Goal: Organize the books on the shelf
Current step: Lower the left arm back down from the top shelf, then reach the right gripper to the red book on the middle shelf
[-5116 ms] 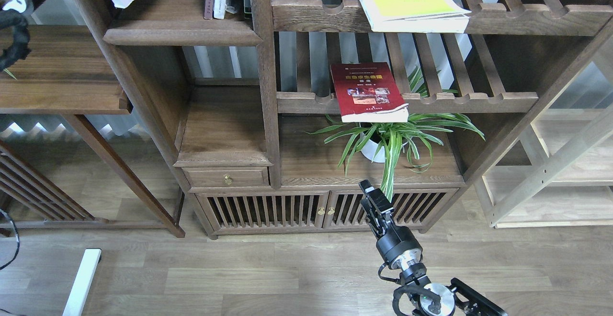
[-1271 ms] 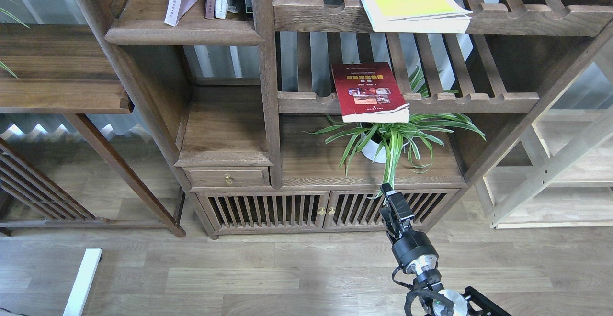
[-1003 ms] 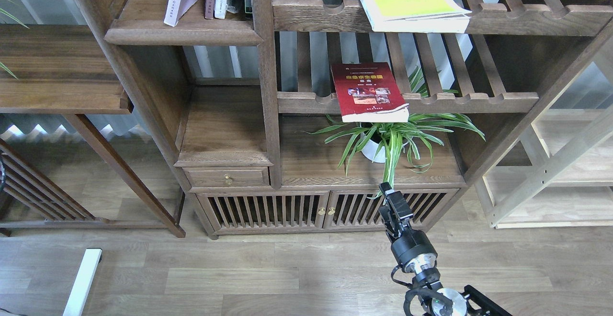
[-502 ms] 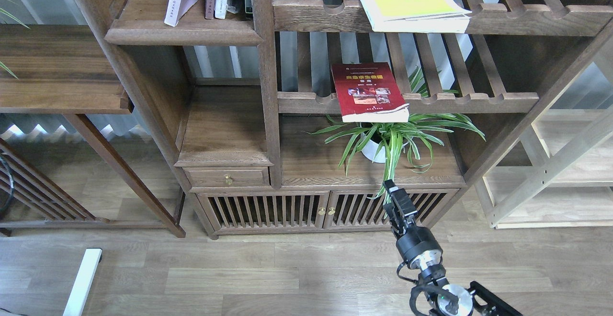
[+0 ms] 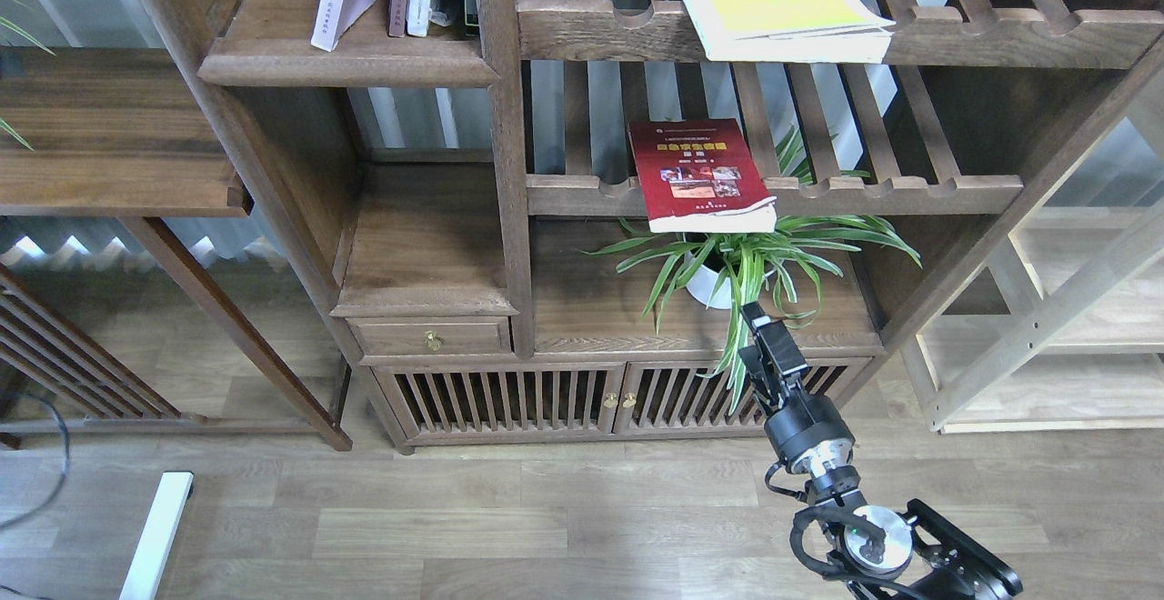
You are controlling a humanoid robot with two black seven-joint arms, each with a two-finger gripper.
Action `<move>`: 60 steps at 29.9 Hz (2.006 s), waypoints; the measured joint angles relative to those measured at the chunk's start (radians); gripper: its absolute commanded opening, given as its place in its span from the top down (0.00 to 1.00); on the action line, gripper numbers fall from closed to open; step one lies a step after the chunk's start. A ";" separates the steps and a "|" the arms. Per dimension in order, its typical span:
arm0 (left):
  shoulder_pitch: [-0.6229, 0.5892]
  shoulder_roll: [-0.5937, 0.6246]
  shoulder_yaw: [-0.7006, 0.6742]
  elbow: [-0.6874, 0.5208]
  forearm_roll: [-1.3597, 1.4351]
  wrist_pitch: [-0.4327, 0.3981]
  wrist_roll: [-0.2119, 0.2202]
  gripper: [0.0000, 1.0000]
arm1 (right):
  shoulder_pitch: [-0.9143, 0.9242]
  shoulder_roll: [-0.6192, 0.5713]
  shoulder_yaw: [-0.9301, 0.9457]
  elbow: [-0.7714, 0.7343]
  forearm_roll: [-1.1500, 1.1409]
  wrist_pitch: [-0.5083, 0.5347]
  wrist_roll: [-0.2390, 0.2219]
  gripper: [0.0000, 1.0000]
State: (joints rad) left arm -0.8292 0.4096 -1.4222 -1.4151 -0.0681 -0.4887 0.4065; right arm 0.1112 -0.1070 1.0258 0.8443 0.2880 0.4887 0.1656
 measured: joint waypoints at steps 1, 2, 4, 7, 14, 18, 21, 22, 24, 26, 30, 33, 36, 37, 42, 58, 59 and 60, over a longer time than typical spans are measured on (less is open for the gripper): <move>0.028 -0.016 0.002 -0.004 -0.006 0.000 0.000 0.01 | 0.001 -0.001 0.004 0.004 0.000 0.000 0.000 0.01; 0.054 -0.031 0.003 -0.008 -0.010 0.000 0.000 0.01 | 0.001 -0.002 0.011 0.007 0.000 0.000 -0.001 0.01; 0.093 -0.061 0.004 -0.014 -0.016 0.000 -0.001 0.01 | 0.001 -0.002 0.025 0.010 0.000 0.000 -0.002 0.01; 0.154 -0.113 0.007 -0.020 -0.020 0.000 -0.001 0.01 | 0.000 -0.009 0.035 0.013 0.000 0.000 -0.003 0.01; 0.281 -0.223 0.048 -0.004 -0.085 0.000 -0.005 0.01 | -0.001 -0.013 0.040 0.013 -0.001 0.000 -0.003 0.01; 0.374 -0.245 0.066 0.005 -0.096 0.000 0.001 0.01 | -0.001 -0.011 0.042 0.013 0.000 0.000 -0.003 0.01; 0.446 -0.253 0.097 0.019 -0.110 0.000 0.003 0.01 | -0.001 -0.009 0.042 0.013 0.000 0.000 -0.003 0.01; 0.474 -0.257 0.111 0.021 -0.116 0.000 0.006 0.01 | -0.001 -0.007 0.042 0.013 0.000 0.000 -0.003 0.01; 0.523 -0.267 0.131 0.026 -0.125 0.000 0.023 0.01 | -0.001 -0.001 0.042 0.013 0.000 0.000 -0.002 0.01; 0.565 -0.281 0.143 0.037 -0.132 0.000 0.040 0.01 | 0.001 0.004 0.042 0.012 0.000 0.000 -0.002 0.01; 0.621 -0.296 0.166 0.096 -0.138 0.000 0.053 0.01 | 0.013 0.007 0.041 0.012 0.000 0.000 -0.001 0.01; 0.634 -0.299 0.170 0.122 -0.139 0.000 0.053 0.01 | 0.024 0.009 0.040 0.012 0.000 0.000 -0.001 0.01; 0.641 -0.299 0.172 0.128 -0.139 0.000 0.054 0.01 | 0.037 0.017 0.040 0.012 0.000 0.000 -0.001 0.01; 0.642 -0.299 0.173 0.128 -0.139 0.000 0.054 0.01 | 0.041 0.022 0.040 0.012 0.000 0.000 -0.001 0.01; 0.640 -0.301 0.174 0.128 -0.139 0.000 0.054 0.01 | 0.054 0.042 0.038 0.012 0.000 0.000 -0.001 0.01; 0.646 -0.298 0.165 0.173 -0.140 0.000 0.055 0.01 | 0.139 0.104 0.021 0.013 -0.004 0.000 0.006 0.01; 0.646 -0.297 0.163 0.174 -0.140 0.000 0.055 0.01 | 0.147 0.106 0.022 0.011 -0.003 0.000 0.007 0.01; 0.646 -0.295 0.162 0.175 -0.140 0.000 0.055 0.01 | 0.155 0.106 0.023 0.009 -0.003 0.000 0.007 0.01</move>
State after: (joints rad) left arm -0.1830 0.1145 -1.2600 -1.2404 -0.2076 -0.4887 0.4615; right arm 0.2664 -0.0005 1.0487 0.8535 0.2850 0.4887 0.1726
